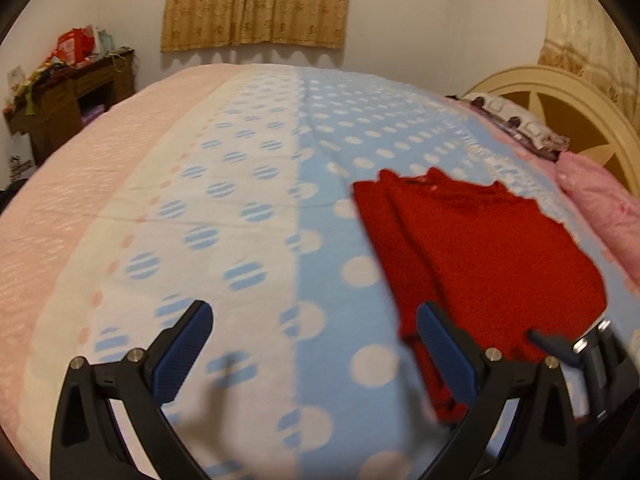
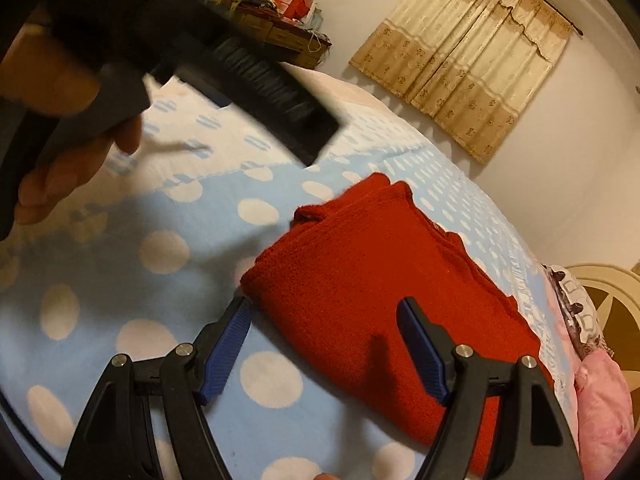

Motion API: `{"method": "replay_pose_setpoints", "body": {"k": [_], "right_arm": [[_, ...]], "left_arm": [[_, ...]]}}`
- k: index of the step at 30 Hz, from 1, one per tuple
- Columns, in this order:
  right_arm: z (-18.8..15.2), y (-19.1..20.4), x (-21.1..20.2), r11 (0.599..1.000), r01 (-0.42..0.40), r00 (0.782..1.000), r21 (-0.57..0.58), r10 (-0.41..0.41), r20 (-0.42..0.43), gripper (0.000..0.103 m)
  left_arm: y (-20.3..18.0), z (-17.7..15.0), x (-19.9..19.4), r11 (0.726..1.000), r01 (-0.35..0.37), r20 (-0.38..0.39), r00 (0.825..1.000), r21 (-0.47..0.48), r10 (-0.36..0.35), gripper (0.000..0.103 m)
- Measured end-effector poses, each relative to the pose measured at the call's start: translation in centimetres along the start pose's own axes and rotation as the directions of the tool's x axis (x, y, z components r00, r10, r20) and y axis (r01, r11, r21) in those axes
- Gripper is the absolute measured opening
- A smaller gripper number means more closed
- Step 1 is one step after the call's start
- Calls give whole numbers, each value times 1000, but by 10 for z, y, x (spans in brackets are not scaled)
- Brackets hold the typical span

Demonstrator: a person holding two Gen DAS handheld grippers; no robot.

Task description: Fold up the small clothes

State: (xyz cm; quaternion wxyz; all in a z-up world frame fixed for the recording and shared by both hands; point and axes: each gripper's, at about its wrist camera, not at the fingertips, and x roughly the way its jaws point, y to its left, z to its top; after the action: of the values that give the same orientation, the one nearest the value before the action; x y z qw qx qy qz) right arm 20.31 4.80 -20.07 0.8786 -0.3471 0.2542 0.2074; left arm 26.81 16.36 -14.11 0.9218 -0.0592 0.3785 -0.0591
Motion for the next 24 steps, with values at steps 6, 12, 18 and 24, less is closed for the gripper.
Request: {"method": "replay_pose_setpoints", "body": {"k": [6,12,18,24], "right_arm": [[-2,3,1,1000,10,1000,-4,-10,6,64],[-3,1,3,1000,-14,1000,10,14,-2,41],[-4,-2,5,999,-24,1000,31,24,-3,34],[-3,-4,6,999,-23,1000,31,23,-1,31]], "left_arm": [[-12,23,25,990,139,-21,990,-30,-140,103],[-21,43,61,978,186,-74,978,-89,-193,103],[-22,52,89,975,185,-106,974,-124,-198,101],[-25,54,103,982,163,-123,977,-100,-175,86]]}}
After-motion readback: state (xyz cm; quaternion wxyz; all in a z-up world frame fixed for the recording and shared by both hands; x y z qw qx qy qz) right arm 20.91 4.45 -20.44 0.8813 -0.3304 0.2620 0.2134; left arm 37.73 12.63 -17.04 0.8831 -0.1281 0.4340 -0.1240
